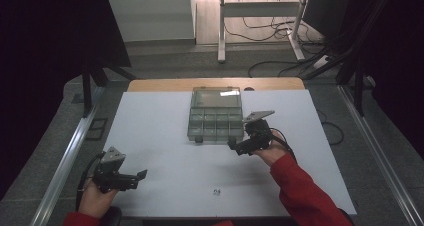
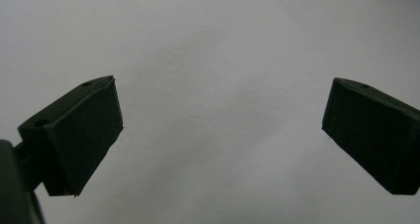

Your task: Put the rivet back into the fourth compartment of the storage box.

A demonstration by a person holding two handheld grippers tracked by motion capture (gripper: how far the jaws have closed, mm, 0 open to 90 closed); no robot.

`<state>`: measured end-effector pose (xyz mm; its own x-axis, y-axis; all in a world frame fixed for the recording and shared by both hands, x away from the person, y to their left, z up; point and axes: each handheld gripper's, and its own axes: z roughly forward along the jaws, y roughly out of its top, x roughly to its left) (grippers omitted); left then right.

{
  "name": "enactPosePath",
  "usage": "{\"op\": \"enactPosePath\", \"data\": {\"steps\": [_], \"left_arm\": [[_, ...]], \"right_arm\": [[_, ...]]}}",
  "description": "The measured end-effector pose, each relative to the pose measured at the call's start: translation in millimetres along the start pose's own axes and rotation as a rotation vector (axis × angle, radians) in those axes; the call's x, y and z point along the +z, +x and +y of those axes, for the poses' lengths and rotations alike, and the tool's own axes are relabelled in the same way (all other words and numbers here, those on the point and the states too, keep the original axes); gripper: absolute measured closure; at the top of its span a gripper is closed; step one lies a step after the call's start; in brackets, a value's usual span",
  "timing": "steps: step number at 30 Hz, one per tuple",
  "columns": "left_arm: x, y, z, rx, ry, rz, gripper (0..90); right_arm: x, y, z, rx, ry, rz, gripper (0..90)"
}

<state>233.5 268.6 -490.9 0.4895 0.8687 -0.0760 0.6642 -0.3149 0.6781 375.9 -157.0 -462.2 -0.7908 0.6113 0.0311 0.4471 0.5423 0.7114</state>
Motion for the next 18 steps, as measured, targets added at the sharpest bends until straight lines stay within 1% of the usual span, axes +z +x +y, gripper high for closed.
{"op": "enactPosePath", "data": {"steps": [3, 8, 14, 18], "left_arm": [[-0.1, -0.1, -0.1, 0.001, -0.001, 0.0, 2.6], [-0.1, -0.2, -0.1, 0.002, 0.0, 0.001, 2.6], [0.0, -0.4, 0.0, 0.003, 0.0, 0.003, 2.6], [0.0, -0.6, 0.1, 0.003, 0.0, 0.003, 2.6]], "right_arm": [[-2.3, 4.6, -3.8, -0.007, 0.004, 0.011, 0.0], [-5.8, 11.1, -12.5, -0.035, 0.025, 0.014, 0.0], [-12.8, 18.1, -21.7, -0.044, 0.025, 0.029, 0.0], [-15.3, 23.7, -28.1, -0.056, 0.037, 0.037, 0.0]]}}
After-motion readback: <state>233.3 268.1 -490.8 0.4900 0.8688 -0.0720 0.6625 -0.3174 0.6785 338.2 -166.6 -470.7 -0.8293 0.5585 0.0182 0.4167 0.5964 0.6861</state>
